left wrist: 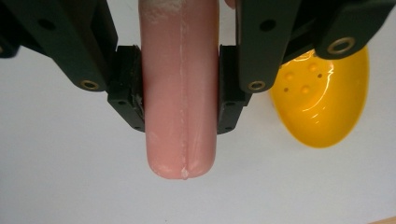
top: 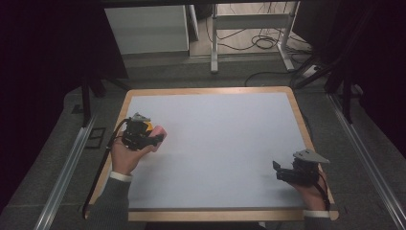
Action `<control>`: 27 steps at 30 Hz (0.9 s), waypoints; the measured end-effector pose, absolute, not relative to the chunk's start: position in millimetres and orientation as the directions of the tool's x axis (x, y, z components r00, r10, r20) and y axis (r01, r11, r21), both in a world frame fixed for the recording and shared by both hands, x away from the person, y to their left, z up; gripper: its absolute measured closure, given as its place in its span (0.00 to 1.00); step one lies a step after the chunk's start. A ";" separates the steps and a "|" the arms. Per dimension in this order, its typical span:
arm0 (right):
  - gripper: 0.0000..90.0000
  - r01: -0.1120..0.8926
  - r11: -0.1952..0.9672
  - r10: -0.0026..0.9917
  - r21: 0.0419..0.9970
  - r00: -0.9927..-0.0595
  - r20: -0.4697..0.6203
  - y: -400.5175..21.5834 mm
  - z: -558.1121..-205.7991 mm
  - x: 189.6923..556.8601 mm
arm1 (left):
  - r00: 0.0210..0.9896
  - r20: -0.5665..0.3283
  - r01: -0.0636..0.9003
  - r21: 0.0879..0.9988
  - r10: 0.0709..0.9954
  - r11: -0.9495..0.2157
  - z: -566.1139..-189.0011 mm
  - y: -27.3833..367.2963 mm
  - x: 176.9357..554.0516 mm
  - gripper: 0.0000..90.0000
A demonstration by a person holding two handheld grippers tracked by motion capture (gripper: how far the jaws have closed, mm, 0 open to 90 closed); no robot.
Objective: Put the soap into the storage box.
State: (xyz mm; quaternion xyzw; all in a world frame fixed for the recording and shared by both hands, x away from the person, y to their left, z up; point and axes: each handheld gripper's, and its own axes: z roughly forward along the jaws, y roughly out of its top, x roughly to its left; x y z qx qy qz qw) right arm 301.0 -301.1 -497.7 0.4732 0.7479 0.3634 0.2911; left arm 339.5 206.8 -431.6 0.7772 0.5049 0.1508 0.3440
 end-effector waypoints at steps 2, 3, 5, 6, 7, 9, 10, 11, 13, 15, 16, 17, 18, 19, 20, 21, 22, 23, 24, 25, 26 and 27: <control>0.07 0.496 0.285 0.920 0.820 -0.381 -0.089 -301.4 -497.5 300.9 | 0.440 -0.113 0.684 0.684 0.891 -0.252 -432.2 208.6 339.8 0.67; 0.07 0.495 0.285 0.920 0.821 -0.381 -0.090 -301.5 -497.3 300.9 | 0.437 -0.111 0.685 0.684 0.892 -0.250 -432.5 209.8 340.2 0.67; 0.07 0.493 0.285 0.920 0.822 -0.381 -0.091 -301.7 -496.8 300.5 | 0.431 -0.110 0.688 0.683 0.895 -0.247 -432.5 212.3 341.3 0.67; 0.07 0.493 0.285 0.920 0.822 -0.381 -0.091 -301.7 -496.7 300.5 | 0.426 -0.110 0.689 0.683 0.898 -0.243 -432.3 213.7 342.2 0.67; 0.07 0.493 0.284 0.921 0.822 -0.380 -0.090 -301.7 -496.6 300.5 | 0.424 -0.108 0.690 0.682 0.899 -0.243 -432.0 214.7 342.8 0.67; 0.07 0.494 0.285 0.921 0.822 -0.379 -0.091 -301.7 -496.7 300.6 | 0.421 -0.110 0.693 0.680 0.900 -0.240 -431.7 217.0 344.4 0.67; 0.07 0.494 0.286 0.920 0.821 -0.380 -0.093 -301.7 -496.9 300.7 | 0.417 -0.109 0.696 0.677 0.902 -0.240 -431.7 218.0 345.0 0.67; 0.07 0.494 0.287 0.920 0.821 -0.382 -0.091 -301.8 -497.1 300.8 | 0.414 -0.106 0.696 0.677 0.904 -0.240 -431.9 219.1 346.1 0.67; 0.07 0.497 0.285 0.920 0.820 -0.382 -0.089 -302.1 -497.6 301.1 | 0.406 -0.103 0.698 0.676 0.908 -0.236 -431.9 220.7 347.3 0.67; 0.07 0.496 0.281 0.921 0.822 -0.380 -0.086 -302.8 -497.4 301.0 | 0.404 -0.106 0.697 0.679 0.909 -0.231 -431.4 222.0 347.8 0.67; 0.07 0.494 0.281 0.921 0.823 -0.380 -0.086 -303.0 -497.2 300.9 | 0.402 -0.105 0.696 0.680 0.909 -0.230 -431.1 222.5 347.9 0.67; 0.07 0.494 0.280 0.921 0.823 -0.380 -0.086 -303.1 -497.1 300.9 | 0.399 -0.105 0.696 0.682 0.911 -0.226 -430.8 222.7 347.8 0.67; 0.07 0.494 0.281 0.921 0.823 -0.379 -0.087 -303.1 -497.0 300.8 | 0.398 -0.105 0.696 0.682 0.911 -0.226 -430.6 223.2 347.9 0.67; 0.07 0.494 0.282 0.921 0.823 -0.380 -0.088 -303.1 -497.0 300.7 | 0.397 -0.106 0.698 0.680 0.912 -0.224 -430.4 224.1 348.3 0.67; 0.07 0.493 0.283 0.921 0.822 -0.380 -0.088 -303.0 -496.9 300.6 | 0.396 -0.104 0.697 0.681 0.912 -0.225 -430.4 224.8 348.8 0.67; 0.07 0.493 0.284 0.920 0.823 -0.381 -0.089 -303.0 -496.9 300.5 | 0.391 -0.102 0.698 0.680 0.915 -0.222 -430.2 225.9 349.3 0.67; 0.07 0.493 0.282 0.920 0.823 -0.381 -0.088 -302.8 -496.7 300.4 | 0.389 -0.102 0.699 0.680 0.915 -0.222 -430.0 227.0 349.8 0.67; 0.07 0.492 0.283 0.920 0.823 -0.381 -0.088 -302.8 -496.6 300.5 | 0.387 -0.102 0.699 0.680 0.916 -0.220 -429.9 227.7 350.3 0.67; 0.07 0.493 0.284 0.920 0.822 -0.381 -0.089 -302.9 -496.6 300.5 | 0.387 -0.100 0.700 0.679 0.917 -0.221 -429.8 228.7 350.9 0.67; 0.07 0.495 0.284 0.921 0.821 -0.380 -0.089 -303.0 -496.7 300.6 | 0.388 -0.105 0.702 0.677 0.916 -0.220 -429.9 230.0 351.8 0.67; 0.07 0.496 0.283 0.921 0.821 -0.380 -0.088 -303.1 -497.1 300.9 | 0.387 -0.107 0.702 0.678 0.916 -0.217 -430.0 231.0 352.6 0.67; 0.07 0.496 0.284 0.921 0.820 -0.380 -0.089 -303.4 -497.4 301.1 | 0.387 -0.107 0.703 0.677 0.916 -0.218 -430.0 231.7 353.2 0.67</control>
